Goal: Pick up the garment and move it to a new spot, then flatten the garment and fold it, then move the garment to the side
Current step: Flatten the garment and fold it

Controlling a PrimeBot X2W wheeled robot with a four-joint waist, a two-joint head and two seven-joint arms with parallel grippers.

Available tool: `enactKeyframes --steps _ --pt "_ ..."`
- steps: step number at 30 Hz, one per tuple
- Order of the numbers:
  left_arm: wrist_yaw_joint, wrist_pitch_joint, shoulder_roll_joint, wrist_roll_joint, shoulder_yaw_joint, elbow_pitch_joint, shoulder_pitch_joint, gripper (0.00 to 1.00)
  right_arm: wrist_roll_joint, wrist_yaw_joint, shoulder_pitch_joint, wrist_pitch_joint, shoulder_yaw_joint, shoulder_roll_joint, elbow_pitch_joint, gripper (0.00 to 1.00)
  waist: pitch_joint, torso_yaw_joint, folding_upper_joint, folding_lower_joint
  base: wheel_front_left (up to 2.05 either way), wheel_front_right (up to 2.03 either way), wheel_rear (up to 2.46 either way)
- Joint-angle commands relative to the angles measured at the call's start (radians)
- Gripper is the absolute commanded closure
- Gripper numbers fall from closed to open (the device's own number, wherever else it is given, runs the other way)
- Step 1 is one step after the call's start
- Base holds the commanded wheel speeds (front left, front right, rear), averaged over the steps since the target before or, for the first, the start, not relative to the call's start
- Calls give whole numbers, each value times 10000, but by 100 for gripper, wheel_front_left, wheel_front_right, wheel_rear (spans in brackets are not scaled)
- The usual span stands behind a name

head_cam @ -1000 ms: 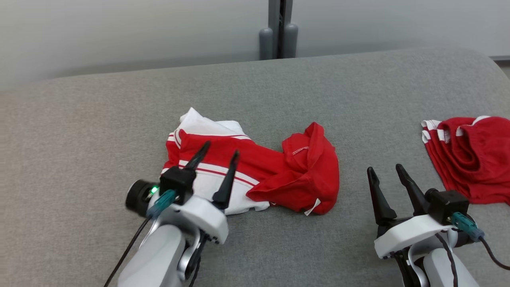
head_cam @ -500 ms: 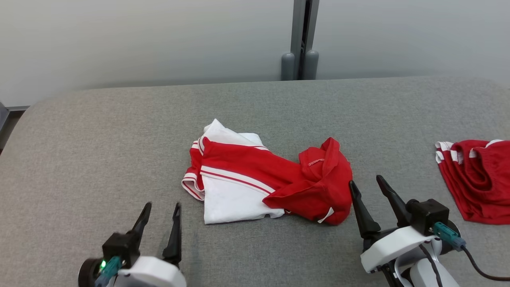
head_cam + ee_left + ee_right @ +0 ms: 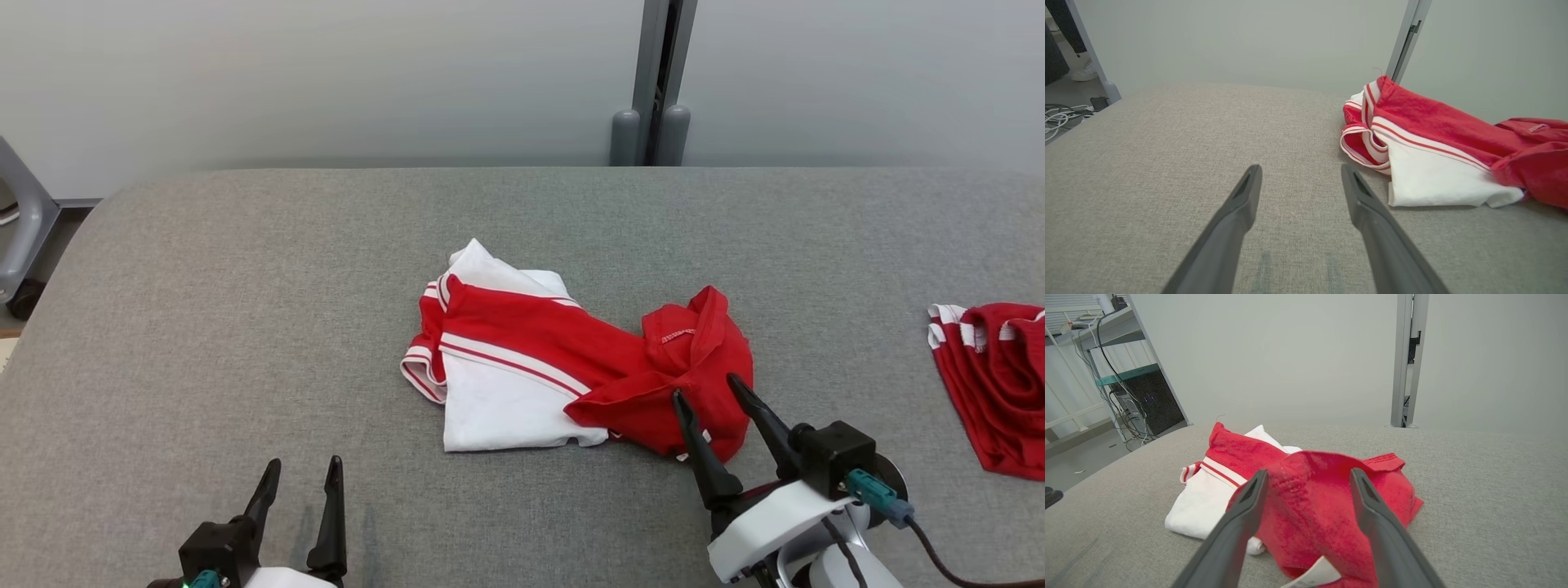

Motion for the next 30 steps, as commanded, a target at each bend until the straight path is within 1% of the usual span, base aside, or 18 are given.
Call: enactKeyframes --steps 1,5,6,7,8,9,10,11,16,18,20,25,29,30 --pt "26 0 28 -87 -27 -44 -56 0 -116 -3 97 2 60 -67 65 0 21 35 0 0 0 0 0" --pt "49 0 29 -224 -137 11 -222 0 -315 -3 -130 2 169 -67 262 0 92 148 0 0 0 0 0" --pt "51 -2 29 -224 -157 36 -262 0 -355 -3 -196 2 201 -66 363 10 104 175 0 0 0 0 0" --pt "63 -2 31 -253 -160 60 -281 0 -394 -3 -238 2 205 -67 424 27 118 211 0 0 0 0 0" --pt "49 -2 30 -275 -164 78 -293 0 -474 -3 -275 2 207 -69 495 49 129 250 0 0 0 0 0" --pt "37 -2 29 -286 -162 97 -292 0 -472 -3 -303 2 195 -66 559 66 135 285 0 0 0 0 0" --pt "49 -2 29 -305 -151 92 -281 0 -486 -3 -340 2 172 -67 622 85 133 319 0 0 0 0 0" --pt "58 0 27 -320 -150 101 -261 0 -497 -3 -371 2 142 -69 670 100 127 353 0 0 0 0 0" --pt "47 0 28 -345 -137 174 -142 0 -320 -3 -443 2 15 -63 283 100 24 455 0 0 0 0 0" --pt "33 -2 27 -377 -163 229 -98 0 -205 -1 -628 0 162 -61 -63 100 -33 467 0 0 0 0 0" --pt "31 -2 30 -422 -177 278 -81 0 -60 -1 -1042 2 535 -58 -407 100 -99 454 0 0 0 0 0" --pt "-48 0 31 -484 -411 465 -166 0 423 -3 -3044 2 1664 -54 -856 100 -289 595 0 0 0 0 0" --pt "-71 0 31 -594 -830 616 -324 0 1019 -1 -5097 2 2324 -55 -1012 100 -369 1046 0 0 0 0 0" --pt "-65 0 31 -638 -944 653 -341 0 1186 -3 -5574 2 2354 -55 -1031 100 -369 1183 0 0 0 0 0"
